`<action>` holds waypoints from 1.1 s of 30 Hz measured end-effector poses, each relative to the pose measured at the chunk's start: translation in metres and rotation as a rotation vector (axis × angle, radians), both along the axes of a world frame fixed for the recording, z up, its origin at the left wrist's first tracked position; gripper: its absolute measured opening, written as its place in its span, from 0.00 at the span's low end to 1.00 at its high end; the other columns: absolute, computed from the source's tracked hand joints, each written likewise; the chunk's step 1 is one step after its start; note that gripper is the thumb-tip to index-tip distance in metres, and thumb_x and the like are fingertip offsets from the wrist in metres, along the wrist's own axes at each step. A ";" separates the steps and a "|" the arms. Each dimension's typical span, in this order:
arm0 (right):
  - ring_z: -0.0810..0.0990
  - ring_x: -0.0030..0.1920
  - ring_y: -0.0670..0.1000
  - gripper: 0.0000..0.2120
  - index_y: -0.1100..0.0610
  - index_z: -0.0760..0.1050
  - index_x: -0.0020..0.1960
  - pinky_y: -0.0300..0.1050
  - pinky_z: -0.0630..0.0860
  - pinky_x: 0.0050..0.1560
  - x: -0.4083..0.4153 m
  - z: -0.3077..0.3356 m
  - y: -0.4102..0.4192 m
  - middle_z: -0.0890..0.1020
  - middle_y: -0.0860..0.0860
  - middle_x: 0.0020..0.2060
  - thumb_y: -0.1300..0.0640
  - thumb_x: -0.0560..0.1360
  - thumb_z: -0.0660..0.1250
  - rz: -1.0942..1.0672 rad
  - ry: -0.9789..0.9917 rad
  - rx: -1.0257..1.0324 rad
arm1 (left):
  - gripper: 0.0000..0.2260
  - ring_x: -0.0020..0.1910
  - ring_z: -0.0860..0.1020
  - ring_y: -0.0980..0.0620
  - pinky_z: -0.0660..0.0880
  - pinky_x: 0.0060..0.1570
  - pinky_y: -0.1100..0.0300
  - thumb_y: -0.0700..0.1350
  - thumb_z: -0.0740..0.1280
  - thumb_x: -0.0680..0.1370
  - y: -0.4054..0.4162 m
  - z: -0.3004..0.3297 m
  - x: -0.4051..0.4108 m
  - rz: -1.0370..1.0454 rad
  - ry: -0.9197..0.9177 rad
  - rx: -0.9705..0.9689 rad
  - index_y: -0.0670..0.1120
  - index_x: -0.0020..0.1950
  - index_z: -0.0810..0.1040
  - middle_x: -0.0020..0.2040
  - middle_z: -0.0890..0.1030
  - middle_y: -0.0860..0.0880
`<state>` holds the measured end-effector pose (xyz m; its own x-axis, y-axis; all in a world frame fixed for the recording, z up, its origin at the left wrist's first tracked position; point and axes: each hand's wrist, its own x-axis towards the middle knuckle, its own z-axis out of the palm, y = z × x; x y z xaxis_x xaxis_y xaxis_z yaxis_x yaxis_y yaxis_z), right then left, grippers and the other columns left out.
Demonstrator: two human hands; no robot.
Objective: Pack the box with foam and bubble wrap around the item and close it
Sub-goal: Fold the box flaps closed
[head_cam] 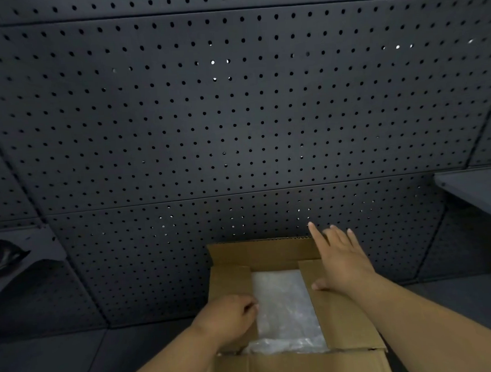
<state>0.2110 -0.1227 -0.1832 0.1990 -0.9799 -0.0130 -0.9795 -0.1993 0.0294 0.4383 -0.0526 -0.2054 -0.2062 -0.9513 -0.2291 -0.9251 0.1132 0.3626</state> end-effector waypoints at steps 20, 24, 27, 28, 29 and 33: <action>0.42 0.78 0.48 0.27 0.46 0.42 0.78 0.47 0.41 0.76 -0.017 -0.024 0.037 0.41 0.48 0.78 0.42 0.82 0.45 0.135 -0.063 0.398 | 0.25 0.78 0.47 0.51 0.46 0.76 0.52 0.55 0.43 0.83 -0.004 -0.006 0.015 0.025 -0.232 0.035 0.47 0.79 0.49 0.80 0.48 0.49; 0.43 0.78 0.52 0.35 0.50 0.40 0.78 0.48 0.46 0.77 -0.010 -0.009 0.051 0.41 0.52 0.78 0.36 0.79 0.49 0.189 0.046 0.434 | 0.24 0.78 0.49 0.51 0.48 0.76 0.52 0.55 0.43 0.84 -0.009 -0.001 0.017 0.018 -0.203 0.106 0.48 0.79 0.49 0.79 0.47 0.49; 0.43 0.78 0.53 0.46 0.51 0.39 0.78 0.48 0.47 0.76 -0.003 0.002 0.078 0.41 0.53 0.78 0.27 0.71 0.52 0.332 0.131 0.459 | 0.24 0.78 0.48 0.51 0.48 0.76 0.52 0.54 0.43 0.84 -0.008 0.002 0.019 0.019 -0.176 0.134 0.48 0.79 0.49 0.79 0.47 0.49; 0.41 0.78 0.53 0.52 0.51 0.37 0.78 0.46 0.45 0.76 -0.001 0.004 0.088 0.39 0.53 0.78 0.23 0.65 0.51 0.394 0.153 0.477 | 0.24 0.78 0.48 0.51 0.48 0.76 0.52 0.54 0.43 0.84 -0.008 0.002 0.019 0.019 -0.169 0.135 0.48 0.79 0.49 0.79 0.47 0.49; 0.38 0.77 0.51 0.58 0.51 0.35 0.78 0.43 0.42 0.75 0.001 0.005 0.098 0.37 0.52 0.77 0.21 0.59 0.50 0.454 0.162 0.494 | 0.24 0.78 0.49 0.51 0.48 0.76 0.52 0.54 0.43 0.84 -0.008 0.002 0.018 0.020 -0.167 0.135 0.48 0.79 0.49 0.80 0.47 0.49; 0.27 0.71 0.48 0.51 0.50 0.30 0.76 0.43 0.33 0.72 0.008 0.002 0.128 0.27 0.49 0.72 0.35 0.72 0.64 0.662 0.210 0.442 | 0.24 0.78 0.49 0.51 0.48 0.76 0.53 0.54 0.42 0.84 -0.009 0.006 0.015 0.028 -0.176 0.145 0.48 0.79 0.50 0.80 0.48 0.49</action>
<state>0.2185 0.0057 -0.1814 0.6842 -0.5567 -0.4711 -0.6382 -0.7696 -0.0175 0.4536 -0.0616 -0.1998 -0.1244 -0.9106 -0.3941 -0.9776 0.0446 0.2055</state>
